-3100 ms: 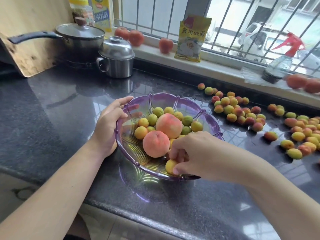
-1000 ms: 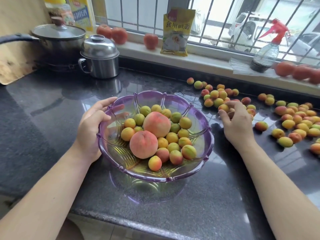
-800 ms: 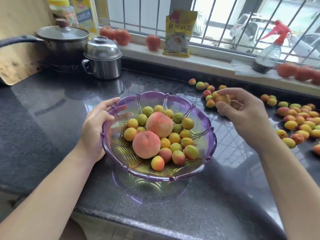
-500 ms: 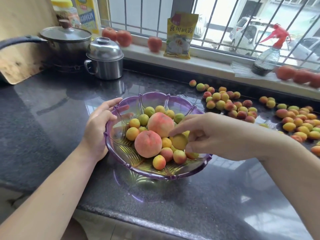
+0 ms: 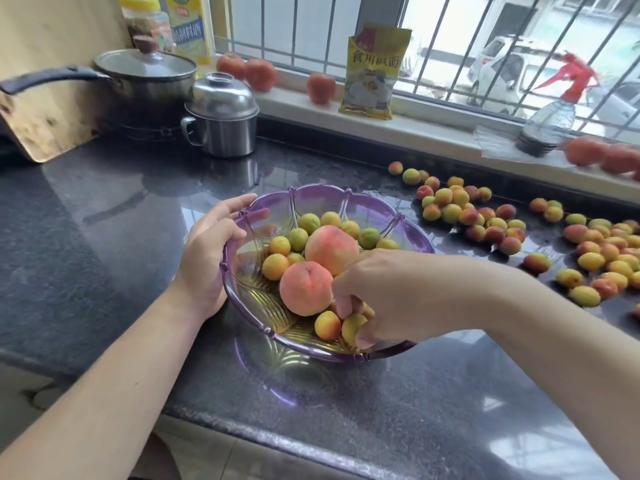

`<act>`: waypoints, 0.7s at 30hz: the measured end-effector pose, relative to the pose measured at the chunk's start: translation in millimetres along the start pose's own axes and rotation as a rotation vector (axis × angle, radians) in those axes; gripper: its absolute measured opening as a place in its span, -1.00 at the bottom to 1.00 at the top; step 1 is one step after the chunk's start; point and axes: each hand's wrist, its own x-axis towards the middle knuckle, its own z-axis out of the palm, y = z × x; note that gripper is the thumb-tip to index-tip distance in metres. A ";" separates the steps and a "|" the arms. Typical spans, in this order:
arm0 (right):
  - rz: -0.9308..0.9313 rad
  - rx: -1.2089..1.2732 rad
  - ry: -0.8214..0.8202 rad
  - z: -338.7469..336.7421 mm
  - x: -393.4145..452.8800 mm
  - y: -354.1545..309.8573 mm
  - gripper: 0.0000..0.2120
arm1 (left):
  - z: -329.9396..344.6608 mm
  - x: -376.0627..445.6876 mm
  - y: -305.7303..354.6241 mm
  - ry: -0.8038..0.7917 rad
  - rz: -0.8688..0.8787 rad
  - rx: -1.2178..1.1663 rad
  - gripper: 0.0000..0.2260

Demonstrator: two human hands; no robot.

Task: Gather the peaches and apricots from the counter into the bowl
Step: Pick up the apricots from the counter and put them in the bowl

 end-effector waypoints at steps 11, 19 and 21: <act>0.104 0.442 0.462 10.8 -25.5 33.4 -0.83 | 3.0 -6.0 4.6 0.013 0.015 0.027 -0.54; 0.805 0.569 1.102 115.0 -45.0 158.9 -0.81 | 26.3 -25.3 9.5 0.039 0.059 0.123 -0.51; 0.875 0.528 1.120 131.6 -45.5 174.8 -0.76 | 37.9 -33.0 6.6 0.050 0.063 0.126 -0.40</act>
